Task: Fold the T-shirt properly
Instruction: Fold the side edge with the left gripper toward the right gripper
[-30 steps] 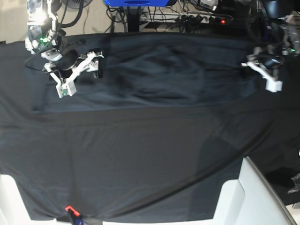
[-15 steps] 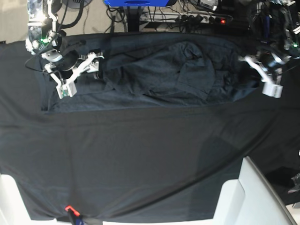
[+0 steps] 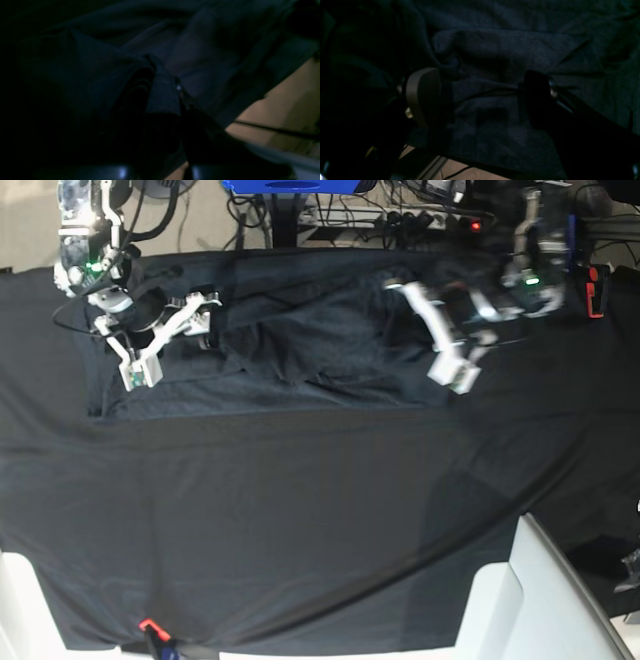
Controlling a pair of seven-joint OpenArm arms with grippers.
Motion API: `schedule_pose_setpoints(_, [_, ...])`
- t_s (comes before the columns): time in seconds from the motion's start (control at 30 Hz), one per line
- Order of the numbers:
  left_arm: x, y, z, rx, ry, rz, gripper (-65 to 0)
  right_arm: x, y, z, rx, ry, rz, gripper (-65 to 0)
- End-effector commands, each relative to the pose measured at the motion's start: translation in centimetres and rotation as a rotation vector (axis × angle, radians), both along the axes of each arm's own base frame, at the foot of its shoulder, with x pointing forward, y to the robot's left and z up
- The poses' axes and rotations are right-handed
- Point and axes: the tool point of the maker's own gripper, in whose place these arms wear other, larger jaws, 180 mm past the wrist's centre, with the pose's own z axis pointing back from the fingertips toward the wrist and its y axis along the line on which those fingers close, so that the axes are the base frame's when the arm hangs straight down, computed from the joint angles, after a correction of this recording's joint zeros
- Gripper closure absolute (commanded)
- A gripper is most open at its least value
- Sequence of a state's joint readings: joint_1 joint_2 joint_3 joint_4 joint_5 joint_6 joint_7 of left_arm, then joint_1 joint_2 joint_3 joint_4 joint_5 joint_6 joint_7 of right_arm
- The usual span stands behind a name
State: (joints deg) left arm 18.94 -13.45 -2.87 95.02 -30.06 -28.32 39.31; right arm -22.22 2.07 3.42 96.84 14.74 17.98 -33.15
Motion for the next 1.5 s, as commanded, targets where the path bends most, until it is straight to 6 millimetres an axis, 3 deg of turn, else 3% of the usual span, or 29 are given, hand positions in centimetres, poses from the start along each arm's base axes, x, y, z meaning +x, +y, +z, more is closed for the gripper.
schedule_pose_setpoints(0.0, [1.0,0.0,1.0,-0.004,-0.039,0.002,0.0,0.8,0.0,0.8,0.009,-0.039,-0.002,-49.5])
schedule_pose_setpoints(0.17, [2.2,-3.3,1.4,-0.041,-0.050,-0.031,0.0,0.6,0.0,0.7,0.009,-0.034,-0.002,-49.5])
schedule_pose_setpoints(0.3, [3.4,-4.8,1.7,-0.076,-0.061,-0.024,0.0,0.5,0.0,0.6,0.009,-0.031,-0.002,-49.5])
schedule_pose_setpoints(0.47, [3.5,-6.6,0.1,-0.093,-0.013,-0.054,0.0,0.5,-0.2,0.6,0.005,-0.031,-0.002,-49.5])
schedule_pose_setpoints(0.77, [4.4,-8.1,-0.6,-0.083,0.017,-0.050,0.0,0.5,-0.2,0.7,0.004,-0.033,-0.001,-49.5])
schedule_pose_setpoints(1.03, [3.5,-10.5,-2.7,-0.062,0.081,-0.136,0.0,0.6,-0.2,0.7,0.004,-0.034,-0.001,-49.5])
schedule_pose_setpoints(1.23, [3.8,-10.7,-2.4,-0.062,0.071,-0.146,-0.3,0.7,-0.2,0.8,0.004,-0.038,-0.001,-49.5])
schedule_pose_setpoints(1.47, [3.7,-10.8,-2.3,-0.067,0.068,-0.146,-21.9,0.7,-0.2,0.8,0.004,-0.038,-0.001,-49.5])
